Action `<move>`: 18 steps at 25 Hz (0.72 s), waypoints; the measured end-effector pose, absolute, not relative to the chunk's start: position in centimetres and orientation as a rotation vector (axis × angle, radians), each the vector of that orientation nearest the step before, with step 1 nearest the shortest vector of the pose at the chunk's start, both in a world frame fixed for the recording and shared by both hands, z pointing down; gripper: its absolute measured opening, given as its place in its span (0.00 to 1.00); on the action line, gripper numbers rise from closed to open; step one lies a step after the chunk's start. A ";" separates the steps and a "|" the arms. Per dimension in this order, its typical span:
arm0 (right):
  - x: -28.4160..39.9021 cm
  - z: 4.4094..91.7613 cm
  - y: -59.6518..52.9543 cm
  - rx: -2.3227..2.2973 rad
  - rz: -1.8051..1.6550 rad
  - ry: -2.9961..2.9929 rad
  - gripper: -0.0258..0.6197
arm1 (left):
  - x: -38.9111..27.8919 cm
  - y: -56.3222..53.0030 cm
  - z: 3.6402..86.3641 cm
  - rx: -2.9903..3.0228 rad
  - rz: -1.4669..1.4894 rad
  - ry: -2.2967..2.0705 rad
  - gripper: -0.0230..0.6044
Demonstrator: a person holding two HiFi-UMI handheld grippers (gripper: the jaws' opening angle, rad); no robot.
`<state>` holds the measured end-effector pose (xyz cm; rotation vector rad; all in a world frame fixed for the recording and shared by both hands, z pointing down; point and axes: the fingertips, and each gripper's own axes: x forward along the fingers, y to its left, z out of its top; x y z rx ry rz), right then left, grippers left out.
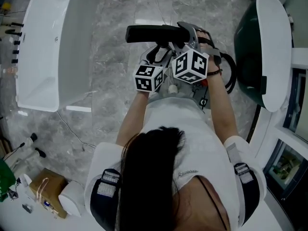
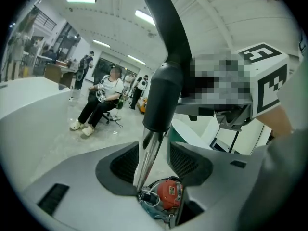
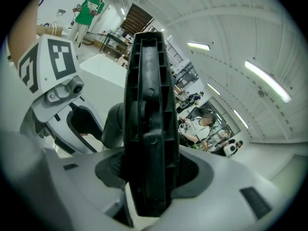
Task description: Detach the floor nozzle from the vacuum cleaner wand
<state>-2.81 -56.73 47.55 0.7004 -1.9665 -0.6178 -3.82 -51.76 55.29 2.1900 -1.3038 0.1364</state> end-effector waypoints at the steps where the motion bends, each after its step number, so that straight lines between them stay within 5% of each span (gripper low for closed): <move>1: -2.7 47.5 -56.8 0.701 -0.616 -1.967 0.39 | -3.6 -52.1 55.3 2.199 0.126 -1.309 0.34; 18: -2.4 47.5 -56.9 0.716 -0.605 -1.964 0.39 | -2.6 -54.8 56.1 2.220 0.051 -1.380 0.34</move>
